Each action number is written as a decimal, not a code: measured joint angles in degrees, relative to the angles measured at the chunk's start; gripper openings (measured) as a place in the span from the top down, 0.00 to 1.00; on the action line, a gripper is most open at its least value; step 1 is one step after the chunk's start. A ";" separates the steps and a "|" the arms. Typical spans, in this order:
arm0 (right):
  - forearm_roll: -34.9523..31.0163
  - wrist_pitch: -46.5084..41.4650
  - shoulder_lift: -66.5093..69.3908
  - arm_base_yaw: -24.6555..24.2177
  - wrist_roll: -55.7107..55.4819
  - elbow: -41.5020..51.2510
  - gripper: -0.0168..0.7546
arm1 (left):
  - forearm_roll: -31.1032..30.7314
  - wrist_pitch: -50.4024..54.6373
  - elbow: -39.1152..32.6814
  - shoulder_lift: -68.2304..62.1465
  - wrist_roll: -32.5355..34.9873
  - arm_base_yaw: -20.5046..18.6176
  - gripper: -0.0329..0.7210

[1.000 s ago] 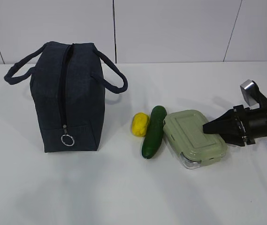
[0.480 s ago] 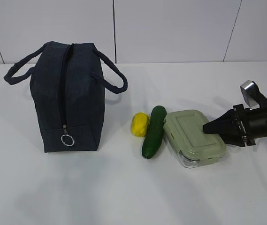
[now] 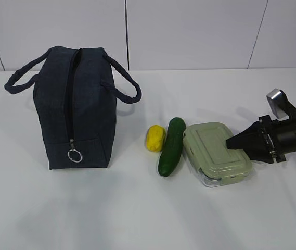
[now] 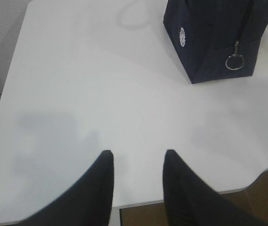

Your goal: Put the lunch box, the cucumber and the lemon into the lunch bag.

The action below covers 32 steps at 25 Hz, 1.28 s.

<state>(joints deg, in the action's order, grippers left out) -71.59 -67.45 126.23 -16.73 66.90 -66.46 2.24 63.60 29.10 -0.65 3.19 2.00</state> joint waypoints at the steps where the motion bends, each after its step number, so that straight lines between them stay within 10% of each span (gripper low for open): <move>1: 0.09 0.00 0.00 0.00 -0.31 0.00 0.50 | 0.00 0.00 0.00 0.00 0.00 0.00 0.64; 32: 3.66 1.82 -2.47 0.29 -6.30 0.00 0.50 | 0.00 0.00 0.00 0.00 0.00 0.00 0.64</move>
<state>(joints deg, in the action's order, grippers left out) -67.92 -65.63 123.77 -16.43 60.60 -66.46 2.24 63.60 29.10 -0.65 3.19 2.00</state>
